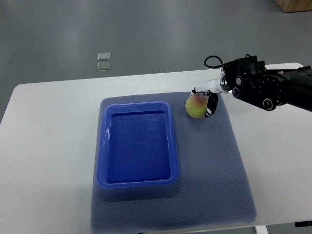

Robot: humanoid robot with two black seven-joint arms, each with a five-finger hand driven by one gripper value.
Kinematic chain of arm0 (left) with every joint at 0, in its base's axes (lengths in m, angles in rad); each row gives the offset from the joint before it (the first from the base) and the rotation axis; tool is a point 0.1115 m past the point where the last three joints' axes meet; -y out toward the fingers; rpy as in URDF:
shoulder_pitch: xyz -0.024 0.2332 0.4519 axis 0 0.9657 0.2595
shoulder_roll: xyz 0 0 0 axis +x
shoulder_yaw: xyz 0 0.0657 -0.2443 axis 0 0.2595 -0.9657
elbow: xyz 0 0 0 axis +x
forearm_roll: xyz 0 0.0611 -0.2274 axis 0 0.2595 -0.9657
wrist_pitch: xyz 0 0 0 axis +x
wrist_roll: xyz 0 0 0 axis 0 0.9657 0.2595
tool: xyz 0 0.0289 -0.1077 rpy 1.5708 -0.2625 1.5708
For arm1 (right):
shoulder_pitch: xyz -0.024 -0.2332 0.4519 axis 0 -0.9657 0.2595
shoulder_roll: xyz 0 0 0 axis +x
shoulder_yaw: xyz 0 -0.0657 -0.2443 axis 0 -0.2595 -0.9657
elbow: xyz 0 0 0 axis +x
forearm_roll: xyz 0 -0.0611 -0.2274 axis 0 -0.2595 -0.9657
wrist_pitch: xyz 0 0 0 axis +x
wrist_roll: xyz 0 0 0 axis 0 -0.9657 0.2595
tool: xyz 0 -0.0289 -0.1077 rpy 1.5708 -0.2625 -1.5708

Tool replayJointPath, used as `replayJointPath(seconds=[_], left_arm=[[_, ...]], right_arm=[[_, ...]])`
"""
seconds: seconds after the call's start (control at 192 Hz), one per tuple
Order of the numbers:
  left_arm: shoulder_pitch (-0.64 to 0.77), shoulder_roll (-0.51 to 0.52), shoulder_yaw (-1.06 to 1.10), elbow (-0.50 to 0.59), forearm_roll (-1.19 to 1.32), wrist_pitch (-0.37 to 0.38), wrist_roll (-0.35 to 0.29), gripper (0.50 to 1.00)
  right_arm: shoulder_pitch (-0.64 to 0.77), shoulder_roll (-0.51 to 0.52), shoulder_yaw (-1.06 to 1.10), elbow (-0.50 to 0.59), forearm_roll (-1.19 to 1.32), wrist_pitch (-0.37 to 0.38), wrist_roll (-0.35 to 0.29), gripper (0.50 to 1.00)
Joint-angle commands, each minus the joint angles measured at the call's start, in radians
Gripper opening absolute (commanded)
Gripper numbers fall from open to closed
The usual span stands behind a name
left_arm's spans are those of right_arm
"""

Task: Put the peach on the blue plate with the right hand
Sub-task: 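Lift the peach up off the mat with the right hand, then carry the peach over the blue tray with the right hand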

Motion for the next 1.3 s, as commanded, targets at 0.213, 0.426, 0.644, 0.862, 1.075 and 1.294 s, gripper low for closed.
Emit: replayJointPath(seconds=[0.213,0.426,0.644,0.862,1.075,1.294], left_arm=[[0.000,0.000,0.000,0.002,0.000,0.000,0.000,1.000],[0.000,0.000,0.000,0.002,0.000,0.000,0.000,1.000],[-0.001,0.000,0.002,-0.005,0.002,0.000,0.000,1.000],[0.000,0.000,0.002,-0.034,0.000,0.000,0.000,1.000],[-0.001,0.000,0.002,-0.032,0.000,0.000,0.000,1.000],[-0.001,0.000,0.003,-0.037,0.002,0.000,0.000,1.000]], right_arm=[[0.079,0.006,0.002,0.042,0.015,0.023,0.006,0.500],[0.303,-0.178,0.012,0.247,0.071,0.117,0.008,0.500],[0.505,-0.394,0.012,0.473,0.103,0.193,0.009,0.500],[0.584,-0.485,0.005,0.611,0.149,0.190,0.008,0.500],[0.587,-0.324,0.006,0.596,0.344,0.104,0.002,0.500],[0.504,0.009,-0.003,0.402,0.356,0.055,0.002,0.500]])
